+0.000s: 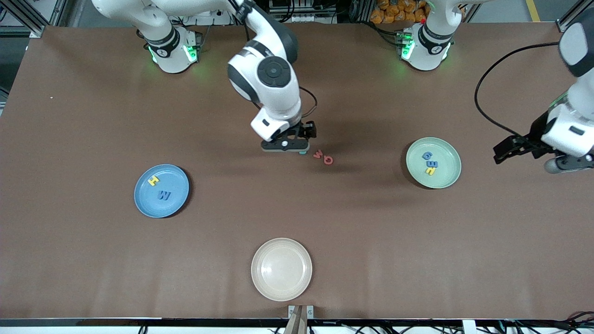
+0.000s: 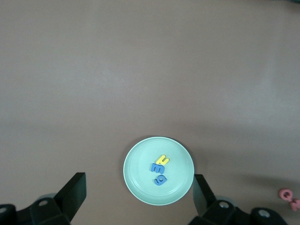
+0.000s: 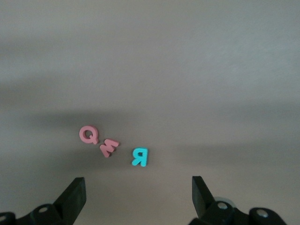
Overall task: Sort uppercase to blue plate, lowercase to green plate
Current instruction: 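Move the right gripper over the teal R while the left gripper withdraws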
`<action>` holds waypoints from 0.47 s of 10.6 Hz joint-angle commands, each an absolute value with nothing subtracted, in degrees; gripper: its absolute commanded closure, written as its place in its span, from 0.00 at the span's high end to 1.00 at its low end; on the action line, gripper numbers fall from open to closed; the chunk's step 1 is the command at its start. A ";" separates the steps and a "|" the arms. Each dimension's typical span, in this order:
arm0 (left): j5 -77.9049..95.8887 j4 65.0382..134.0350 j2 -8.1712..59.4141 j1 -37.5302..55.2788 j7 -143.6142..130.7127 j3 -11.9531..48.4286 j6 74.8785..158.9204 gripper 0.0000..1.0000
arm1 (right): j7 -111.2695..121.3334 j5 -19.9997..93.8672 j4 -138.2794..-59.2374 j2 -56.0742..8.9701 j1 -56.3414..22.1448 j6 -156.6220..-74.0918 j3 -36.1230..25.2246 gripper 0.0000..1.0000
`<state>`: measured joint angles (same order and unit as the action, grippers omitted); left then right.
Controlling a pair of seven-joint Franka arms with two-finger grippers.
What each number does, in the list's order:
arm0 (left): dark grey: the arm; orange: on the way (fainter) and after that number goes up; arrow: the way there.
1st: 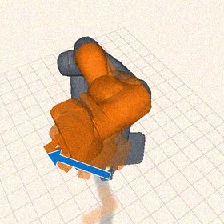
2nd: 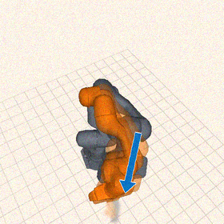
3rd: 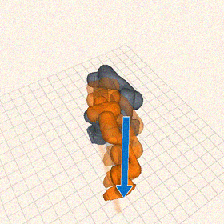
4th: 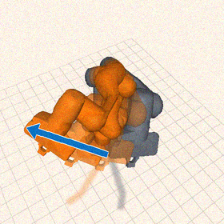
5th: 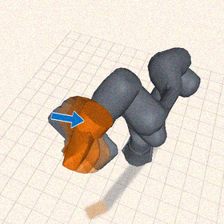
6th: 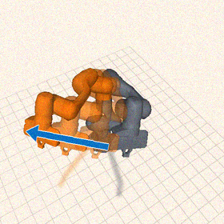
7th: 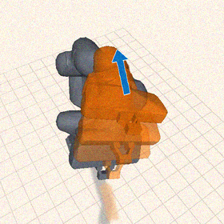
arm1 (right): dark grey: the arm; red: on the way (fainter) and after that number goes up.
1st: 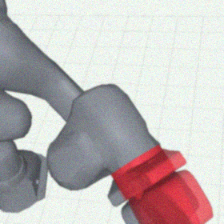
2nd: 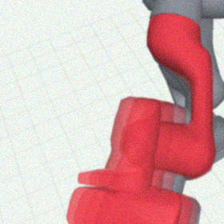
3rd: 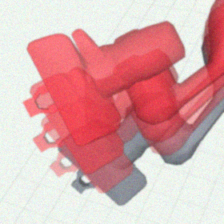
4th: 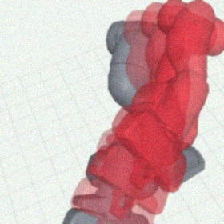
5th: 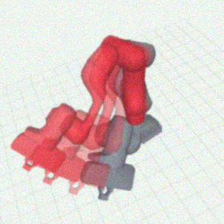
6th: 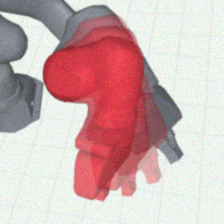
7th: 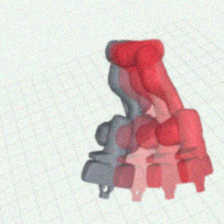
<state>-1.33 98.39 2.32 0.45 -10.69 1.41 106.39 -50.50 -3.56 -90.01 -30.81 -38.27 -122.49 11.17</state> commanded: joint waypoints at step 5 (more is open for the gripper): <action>-0.62 91.32 2.11 2.37 -9.49 -1.32 99.67 1.00 | -52.47 -7.21 -93.87 -35.06 -38.41 -128.23 13.62 0.85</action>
